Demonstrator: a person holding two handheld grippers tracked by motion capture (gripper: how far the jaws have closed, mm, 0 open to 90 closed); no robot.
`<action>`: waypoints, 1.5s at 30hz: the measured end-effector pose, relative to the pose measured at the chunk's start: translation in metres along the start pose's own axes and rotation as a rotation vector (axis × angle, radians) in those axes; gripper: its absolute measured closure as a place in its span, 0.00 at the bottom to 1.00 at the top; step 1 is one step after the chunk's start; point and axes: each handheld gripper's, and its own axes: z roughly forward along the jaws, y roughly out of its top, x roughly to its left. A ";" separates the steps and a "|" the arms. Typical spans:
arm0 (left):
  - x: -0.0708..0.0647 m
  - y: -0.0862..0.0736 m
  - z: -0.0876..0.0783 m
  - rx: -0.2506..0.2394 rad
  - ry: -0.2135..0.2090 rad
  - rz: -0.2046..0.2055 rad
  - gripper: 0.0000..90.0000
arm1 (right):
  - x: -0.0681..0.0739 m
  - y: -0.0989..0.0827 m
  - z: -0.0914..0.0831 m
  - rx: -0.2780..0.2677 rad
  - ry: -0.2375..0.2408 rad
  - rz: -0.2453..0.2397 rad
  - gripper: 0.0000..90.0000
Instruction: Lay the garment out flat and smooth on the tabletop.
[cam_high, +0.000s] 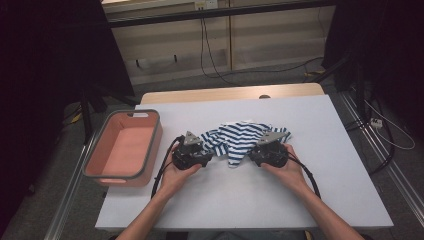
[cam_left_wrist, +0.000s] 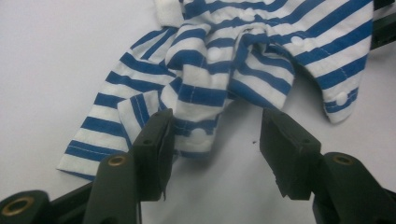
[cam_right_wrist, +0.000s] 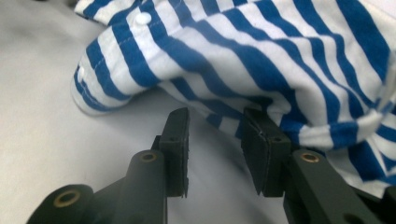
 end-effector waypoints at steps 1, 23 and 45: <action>0.001 0.000 0.001 -0.004 0.003 -0.002 0.51 | 0.000 0.001 0.001 -0.005 0.000 -0.001 0.70; 0.006 -0.002 0.003 -0.003 -0.026 -0.007 0.75 | -0.013 0.004 -0.008 -0.005 0.033 0.075 1.00; 0.005 -0.002 0.000 -0.017 -0.038 -0.011 0.84 | -0.015 0.000 -0.012 -0.043 0.033 0.138 1.00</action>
